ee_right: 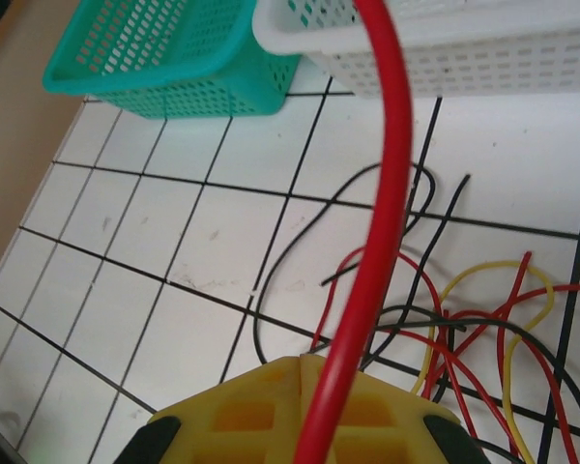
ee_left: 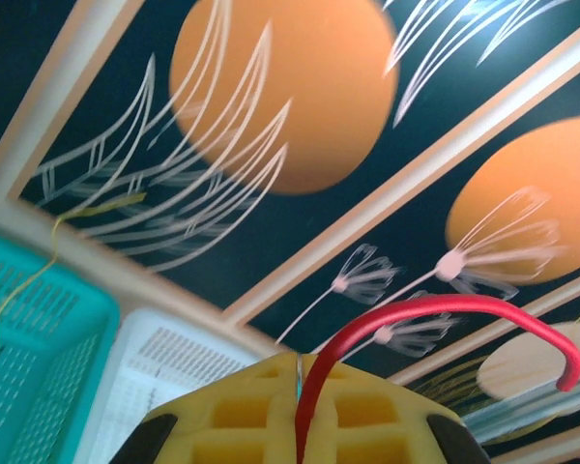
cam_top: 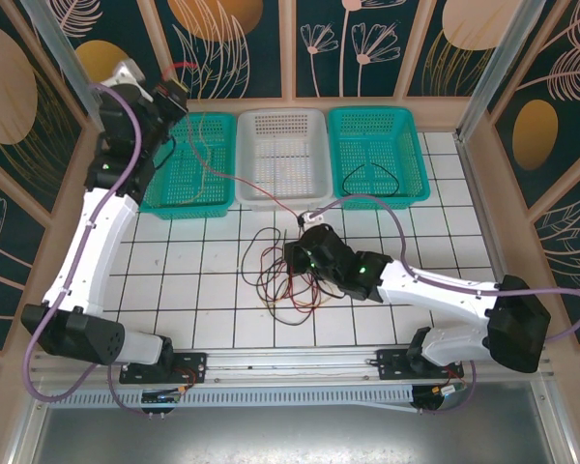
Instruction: Untangle the cables
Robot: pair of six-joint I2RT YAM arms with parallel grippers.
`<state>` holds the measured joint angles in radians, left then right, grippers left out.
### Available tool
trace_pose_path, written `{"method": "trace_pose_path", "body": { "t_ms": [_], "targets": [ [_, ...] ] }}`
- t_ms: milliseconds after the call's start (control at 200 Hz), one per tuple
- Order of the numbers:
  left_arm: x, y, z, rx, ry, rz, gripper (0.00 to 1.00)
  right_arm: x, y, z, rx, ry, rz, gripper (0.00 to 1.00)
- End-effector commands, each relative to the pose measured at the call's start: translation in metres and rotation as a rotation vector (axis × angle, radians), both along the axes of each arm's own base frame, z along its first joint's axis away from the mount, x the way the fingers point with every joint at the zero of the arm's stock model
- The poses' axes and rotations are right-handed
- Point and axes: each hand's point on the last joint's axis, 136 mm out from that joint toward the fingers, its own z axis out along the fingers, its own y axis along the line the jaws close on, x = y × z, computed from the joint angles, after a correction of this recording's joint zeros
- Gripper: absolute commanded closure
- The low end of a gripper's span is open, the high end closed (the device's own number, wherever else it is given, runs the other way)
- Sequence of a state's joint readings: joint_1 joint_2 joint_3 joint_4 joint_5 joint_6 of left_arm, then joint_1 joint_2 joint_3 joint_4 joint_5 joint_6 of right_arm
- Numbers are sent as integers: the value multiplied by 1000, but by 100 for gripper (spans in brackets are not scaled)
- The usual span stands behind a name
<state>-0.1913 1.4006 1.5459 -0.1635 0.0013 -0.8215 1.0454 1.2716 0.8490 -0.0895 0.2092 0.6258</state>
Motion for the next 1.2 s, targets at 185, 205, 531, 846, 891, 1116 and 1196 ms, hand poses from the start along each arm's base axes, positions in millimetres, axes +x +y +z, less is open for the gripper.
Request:
{"method": "trace_pose_path", "body": {
  "t_ms": [185,205,531,846,891,1116,1196],
  "targets": [
    [-26,-17,-19,-65,-82,-143,42,60,-30,109,92,-89,-140,100],
    [-28,-17,-21,-67,-78,-146,38,66,-32,115,98,-91,-150,100],
    [-61,-31,-97,-111,51,-251,8,161,-54,170,171,-108,-296,100],
    [-110,-21,-186,-31,241,-249,1,226,-72,167,236,-90,-346,100],
    [-116,-18,-195,-19,258,-243,1,231,-73,167,233,-90,-346,100],
    [-130,-19,-200,-19,256,-259,3,254,-75,159,188,-87,-361,100],
    [-130,-21,-199,-28,252,-270,6,261,-78,154,174,-71,-374,100]
  ]
}}
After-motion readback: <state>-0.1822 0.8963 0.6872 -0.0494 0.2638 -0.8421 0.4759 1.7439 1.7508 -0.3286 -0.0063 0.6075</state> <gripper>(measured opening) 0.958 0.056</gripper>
